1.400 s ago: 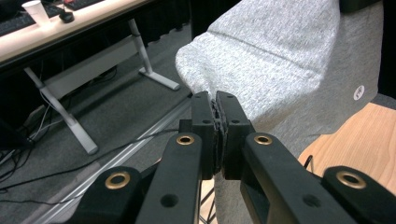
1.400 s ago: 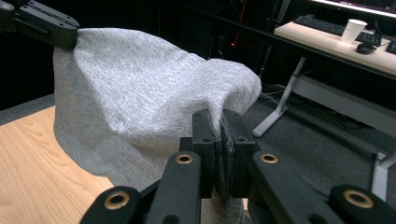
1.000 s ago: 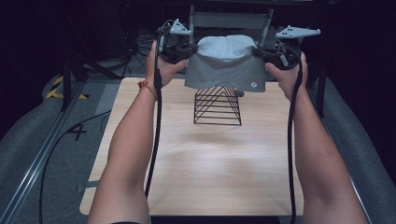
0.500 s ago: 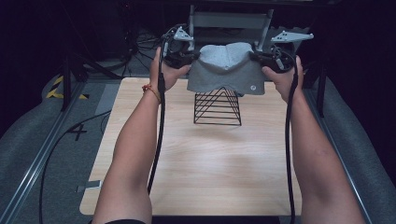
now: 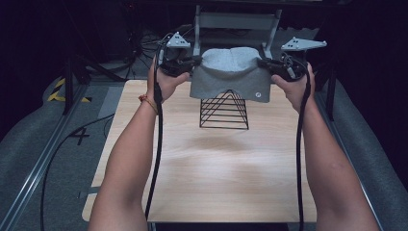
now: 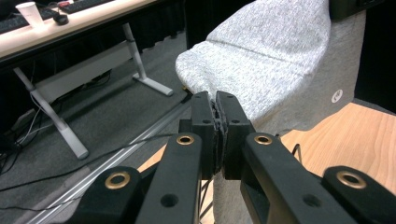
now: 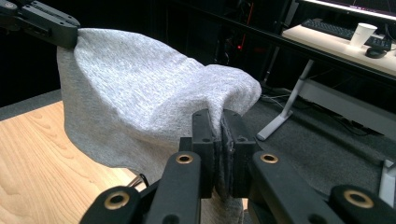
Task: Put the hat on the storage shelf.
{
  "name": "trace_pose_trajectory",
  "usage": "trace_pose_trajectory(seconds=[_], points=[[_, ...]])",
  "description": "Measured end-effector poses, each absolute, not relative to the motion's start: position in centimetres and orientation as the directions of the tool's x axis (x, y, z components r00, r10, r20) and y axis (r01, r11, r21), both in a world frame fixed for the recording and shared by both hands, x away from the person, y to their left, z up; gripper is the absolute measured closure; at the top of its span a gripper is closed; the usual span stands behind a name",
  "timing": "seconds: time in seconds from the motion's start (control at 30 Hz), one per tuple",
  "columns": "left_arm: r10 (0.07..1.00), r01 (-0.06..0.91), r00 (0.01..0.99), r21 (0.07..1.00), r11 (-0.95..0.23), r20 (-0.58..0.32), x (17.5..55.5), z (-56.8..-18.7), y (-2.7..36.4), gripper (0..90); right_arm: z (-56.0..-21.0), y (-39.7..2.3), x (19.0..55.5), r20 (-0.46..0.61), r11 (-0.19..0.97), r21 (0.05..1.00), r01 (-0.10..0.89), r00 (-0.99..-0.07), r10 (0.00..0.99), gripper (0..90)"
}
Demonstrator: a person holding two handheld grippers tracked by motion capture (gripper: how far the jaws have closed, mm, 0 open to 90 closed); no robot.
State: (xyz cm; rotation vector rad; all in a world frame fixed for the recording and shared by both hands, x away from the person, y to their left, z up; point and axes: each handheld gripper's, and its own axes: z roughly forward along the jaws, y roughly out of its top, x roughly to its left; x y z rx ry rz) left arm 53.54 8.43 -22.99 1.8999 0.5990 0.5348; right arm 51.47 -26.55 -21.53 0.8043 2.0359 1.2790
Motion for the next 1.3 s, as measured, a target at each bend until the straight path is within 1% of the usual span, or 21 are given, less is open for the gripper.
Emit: trace_pose_trajectory(seconds=[0.1,0.17,0.27,0.4,0.57,0.83,1.03,1.1,1.3], points=[[0.614,0.158,0.783,0.923,-0.350,0.098,53.4,-22.9,8.7,87.3,-21.3,-26.5,51.3,-0.169,0.354,0.919,0.172,-0.641,0.749,85.0],[0.610,0.171,0.788,0.922,-0.348,0.084,53.2,-23.0,8.7,87.3,-21.3,-26.4,51.1,-0.180,0.369,0.914,0.171,-0.643,0.745,85.0],[0.610,0.168,0.785,0.912,-0.374,0.105,53.0,-23.5,8.6,87.2,-21.4,-26.3,50.9,-0.182,0.370,0.914,0.168,-0.645,0.742,85.0],[0.603,0.180,0.793,0.913,-0.367,0.085,53.1,-24.5,8.6,87.2,-22.2,-26.2,51.0,-0.182,0.383,0.905,0.184,-0.647,0.741,85.0],[0.605,0.187,0.790,0.900,-0.393,0.100,53.0,-25.2,8.5,87.2,-22.9,-26.5,50.9,-0.174,0.381,0.905,0.190,-0.652,0.738,85.0],[0.600,0.212,0.795,0.883,-0.420,0.095,53.4,-27.1,7.9,87.1,-24.8,-26.6,50.9,-0.166,0.394,0.895,0.211,-0.662,0.731,84.8],[0.604,0.241,0.793,0.868,-0.434,0.081,53.9,-28.9,7.5,87.1,-27.1,-26.5,51.4,-0.137,0.391,0.885,0.251,-0.664,0.735,84.7],[0.609,0.260,0.790,0.867,-0.425,0.062,54.0,-29.8,7.3,87.1,-28.1,-26.5,51.6,-0.123,0.390,0.880,0.272,-0.662,0.739,84.7],[0.610,0.283,0.791,0.854,-0.436,0.050,54.4,-31.9,7.2,87.1,-29.8,-27.0,52.0,-0.097,0.384,0.872,0.305,-0.660,0.745,84.4]])
